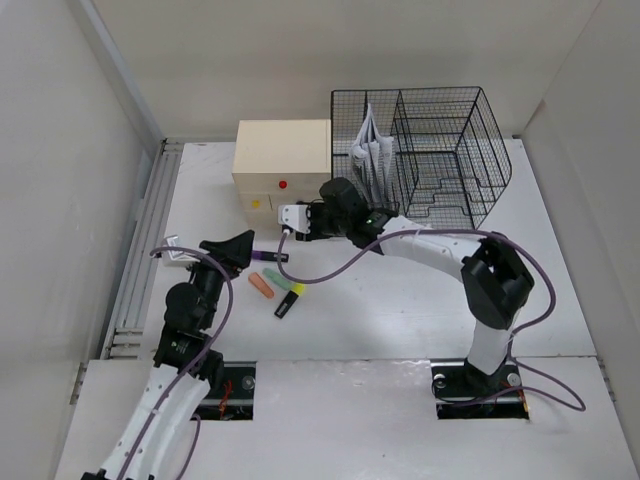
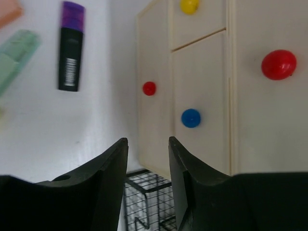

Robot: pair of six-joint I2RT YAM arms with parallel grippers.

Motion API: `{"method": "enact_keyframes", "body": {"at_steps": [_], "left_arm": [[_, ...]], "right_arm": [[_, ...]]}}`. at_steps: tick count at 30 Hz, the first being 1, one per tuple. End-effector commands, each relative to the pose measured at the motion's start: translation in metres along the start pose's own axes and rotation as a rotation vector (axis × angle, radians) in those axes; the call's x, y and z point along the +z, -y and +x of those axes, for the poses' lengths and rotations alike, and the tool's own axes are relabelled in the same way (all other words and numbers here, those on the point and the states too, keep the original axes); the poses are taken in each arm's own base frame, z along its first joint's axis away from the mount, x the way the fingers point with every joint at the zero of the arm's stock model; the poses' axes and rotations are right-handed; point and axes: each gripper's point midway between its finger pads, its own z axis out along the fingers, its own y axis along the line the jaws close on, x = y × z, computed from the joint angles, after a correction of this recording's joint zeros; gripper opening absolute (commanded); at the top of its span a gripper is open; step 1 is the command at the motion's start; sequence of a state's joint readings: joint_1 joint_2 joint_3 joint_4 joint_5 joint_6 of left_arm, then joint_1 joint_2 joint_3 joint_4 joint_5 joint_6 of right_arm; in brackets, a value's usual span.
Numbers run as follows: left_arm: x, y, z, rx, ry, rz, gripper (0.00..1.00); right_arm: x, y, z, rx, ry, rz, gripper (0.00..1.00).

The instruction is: Organize the desk

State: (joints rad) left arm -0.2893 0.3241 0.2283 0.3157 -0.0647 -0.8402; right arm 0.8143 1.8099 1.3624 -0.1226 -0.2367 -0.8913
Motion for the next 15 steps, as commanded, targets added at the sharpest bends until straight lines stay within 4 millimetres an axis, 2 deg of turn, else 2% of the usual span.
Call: {"method": "enact_keyframes", "body": {"at_steps": [1,2,5,10,11,13,14,15], "left_arm": [[-0.007,-0.022,0.009,-0.01,-0.006,-0.069,0.8],[-0.008,-0.024,0.011,-0.009,-0.012,-0.078,0.8],[-0.009,-0.025,0.014,-0.008,-0.026,-0.078,0.8],[-0.011,-0.024,0.018,-0.008,-0.05,-0.072,0.78],[-0.011,-0.029,0.022,-0.006,-0.058,-0.081,0.72],[-0.009,-0.025,0.024,-0.01,-0.061,-0.05,0.67],[-0.008,-0.023,0.023,-0.02,-0.056,-0.044,0.61],[-0.007,-0.024,0.026,-0.045,-0.066,-0.043,0.48]], "right_arm": [[0.01,0.04,-0.019,-0.126,0.0,0.191,0.45],[0.016,0.041,-0.012,-0.142,-0.021,0.203,0.45],[0.023,0.045,-0.011,-0.167,-0.038,0.235,0.46],[0.024,0.049,-0.01,-0.187,-0.058,0.279,0.46],[0.024,0.049,-0.01,-0.187,-0.058,0.279,0.46],[0.015,0.047,-0.017,-0.181,-0.036,0.267,0.45],[0.01,0.044,-0.015,-0.179,-0.048,0.251,0.42],[0.003,0.038,-0.013,-0.12,-0.053,0.236,0.39]]}}
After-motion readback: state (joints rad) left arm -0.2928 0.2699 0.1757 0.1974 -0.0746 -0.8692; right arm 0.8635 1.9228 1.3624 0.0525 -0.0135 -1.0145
